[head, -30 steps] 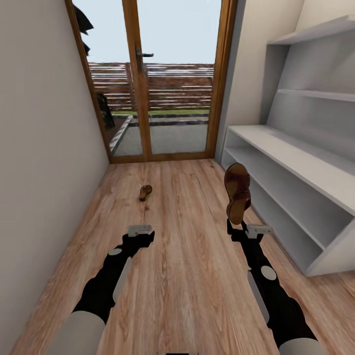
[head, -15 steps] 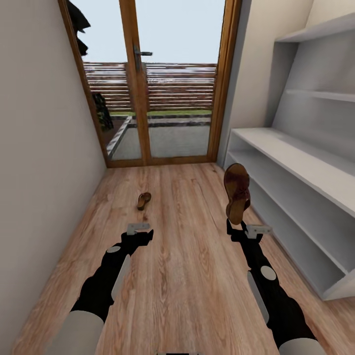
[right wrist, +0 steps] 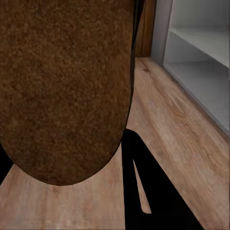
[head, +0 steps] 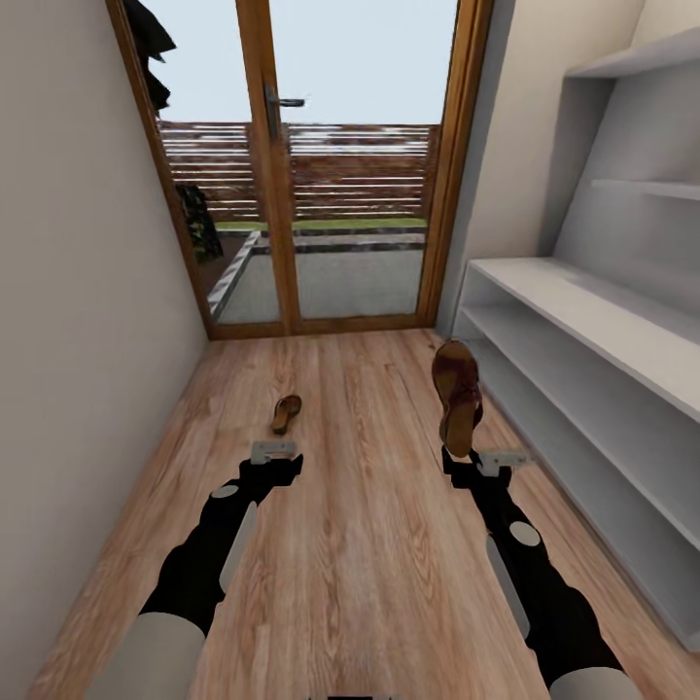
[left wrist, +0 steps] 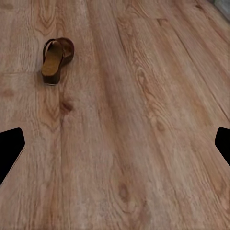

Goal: Pick up the two gym shoes and the two sandals from the corridor floor and place them onto the hallstand (shoe rack) in the corridor, making sure they are on the rack and not on the floor. Arrange them so the two gym shoes are next to each other and the two sandals are next to each other.

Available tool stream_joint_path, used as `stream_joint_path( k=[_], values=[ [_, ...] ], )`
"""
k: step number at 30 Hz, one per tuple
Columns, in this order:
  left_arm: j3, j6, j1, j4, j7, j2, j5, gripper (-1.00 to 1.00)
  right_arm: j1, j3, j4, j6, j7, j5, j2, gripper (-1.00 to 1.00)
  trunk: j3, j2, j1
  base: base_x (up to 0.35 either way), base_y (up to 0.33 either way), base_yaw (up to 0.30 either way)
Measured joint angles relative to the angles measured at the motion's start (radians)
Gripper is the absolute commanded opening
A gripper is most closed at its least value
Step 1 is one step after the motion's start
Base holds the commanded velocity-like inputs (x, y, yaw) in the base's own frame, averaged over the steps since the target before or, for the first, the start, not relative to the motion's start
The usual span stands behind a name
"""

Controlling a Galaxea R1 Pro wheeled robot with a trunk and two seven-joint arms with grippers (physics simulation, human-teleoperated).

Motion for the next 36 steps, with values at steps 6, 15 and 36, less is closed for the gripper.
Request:
stream_joint_path(
  k=[6, 15, 36],
  values=[
    [-0.001, 0.0, 0.0, 0.0, 0.0, -0.001, 0.0, 1.0, 0.0, -0.005, -0.005, 0.379, 0.001, -0.001, -0.001, -1.0, 0.0, 0.0, 0.0, 0.339, 0.09, 0.0],
    [-0.003, 0.0, 0.0, 0.0, 0.0, -0.001, 0.0, 1.0, 0.0, -0.002, -0.005, 0.196, 0.0, 0.005, 0.0, -1.0, 0.0, 0.0, 0.0, 0.339, 0.087, 0.0],
    [-0.003, 0.0, 0.0, 0.0, 0.0, -0.001, 0.0, 1.0, 0.0, 0.0, -0.007, -0.127, -0.001, 0.005, 0.0, -1.0, 0.0, 0.0, 0.0, 0.339, 0.06, 0.0]
  ],
)
